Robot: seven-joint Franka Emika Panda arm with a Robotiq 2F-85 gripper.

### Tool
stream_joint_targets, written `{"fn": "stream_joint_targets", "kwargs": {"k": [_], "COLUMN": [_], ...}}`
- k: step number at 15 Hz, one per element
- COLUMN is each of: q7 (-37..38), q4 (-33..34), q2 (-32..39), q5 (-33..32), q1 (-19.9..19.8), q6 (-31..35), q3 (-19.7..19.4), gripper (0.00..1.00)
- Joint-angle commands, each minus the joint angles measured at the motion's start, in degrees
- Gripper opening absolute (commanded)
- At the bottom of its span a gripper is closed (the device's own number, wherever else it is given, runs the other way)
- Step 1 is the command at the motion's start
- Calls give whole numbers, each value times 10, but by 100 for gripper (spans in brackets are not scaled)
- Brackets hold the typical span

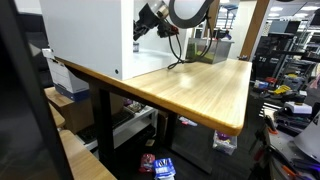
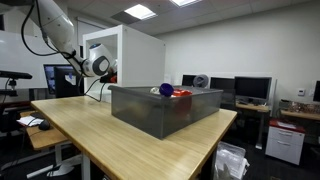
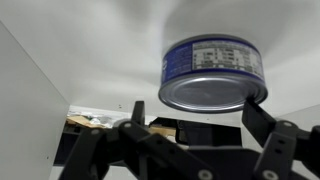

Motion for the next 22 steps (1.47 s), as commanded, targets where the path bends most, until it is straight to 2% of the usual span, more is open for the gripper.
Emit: {"fn": "stream_joint_targets", "kwargs": {"k": [1,6,22], "q7": [-8,-8,-13], "q4": [5,12,2], "q2": [-3,-6,-5], "q5": [3,1,6], "q1": [-8,-8,-42], "q6": [-11,-9,-11], "q3": [14,11,55], "gripper": [100,100,100]}}
